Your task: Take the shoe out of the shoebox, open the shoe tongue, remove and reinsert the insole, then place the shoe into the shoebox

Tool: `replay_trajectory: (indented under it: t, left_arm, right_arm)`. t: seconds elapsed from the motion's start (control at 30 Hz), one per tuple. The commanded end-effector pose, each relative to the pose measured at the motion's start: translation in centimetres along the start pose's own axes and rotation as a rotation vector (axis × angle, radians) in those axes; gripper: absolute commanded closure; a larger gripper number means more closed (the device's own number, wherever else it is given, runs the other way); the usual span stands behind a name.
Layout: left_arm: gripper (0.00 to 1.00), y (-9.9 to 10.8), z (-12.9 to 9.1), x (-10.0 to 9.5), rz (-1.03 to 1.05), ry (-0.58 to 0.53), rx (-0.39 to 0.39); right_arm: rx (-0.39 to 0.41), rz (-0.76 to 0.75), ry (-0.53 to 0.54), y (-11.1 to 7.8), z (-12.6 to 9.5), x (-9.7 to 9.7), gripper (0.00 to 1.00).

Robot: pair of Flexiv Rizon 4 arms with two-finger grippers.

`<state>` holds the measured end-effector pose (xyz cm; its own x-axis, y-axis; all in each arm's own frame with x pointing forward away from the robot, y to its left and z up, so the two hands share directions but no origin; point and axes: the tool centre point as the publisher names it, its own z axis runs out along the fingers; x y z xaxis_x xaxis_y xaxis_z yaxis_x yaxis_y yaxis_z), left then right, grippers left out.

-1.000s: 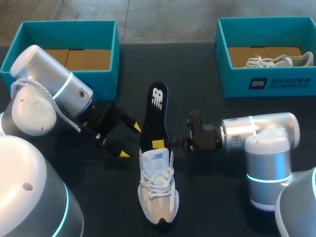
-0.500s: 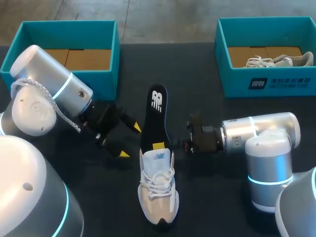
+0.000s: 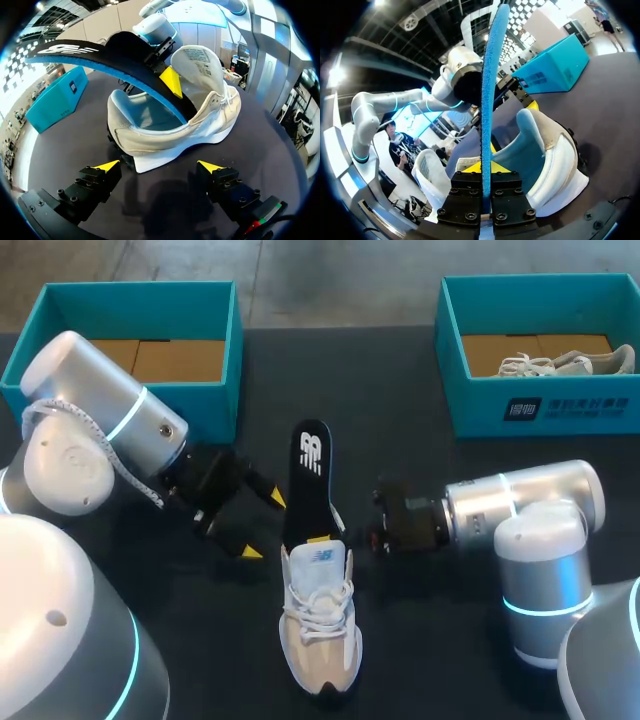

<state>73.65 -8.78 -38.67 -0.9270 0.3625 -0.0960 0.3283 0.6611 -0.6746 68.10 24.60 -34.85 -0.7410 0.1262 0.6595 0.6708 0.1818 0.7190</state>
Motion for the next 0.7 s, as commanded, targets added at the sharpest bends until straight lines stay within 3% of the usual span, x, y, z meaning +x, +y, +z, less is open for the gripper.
replay_trajectory:
  t: [0.03, 0.7]
  left_arm:
    - [0.0, -0.08, -0.05, 0.08, 0.0, 0.0, -0.004]
    - [0.0, -0.08, -0.05, 0.08, 0.0, 0.0, -0.004]
  right_arm:
    - [0.007, 0.003, -0.007, -0.27, 0.29, 0.2, 1.0]
    - [-0.015, 0.0, -0.009, -0.55, 0.2, 0.46, 1.0]
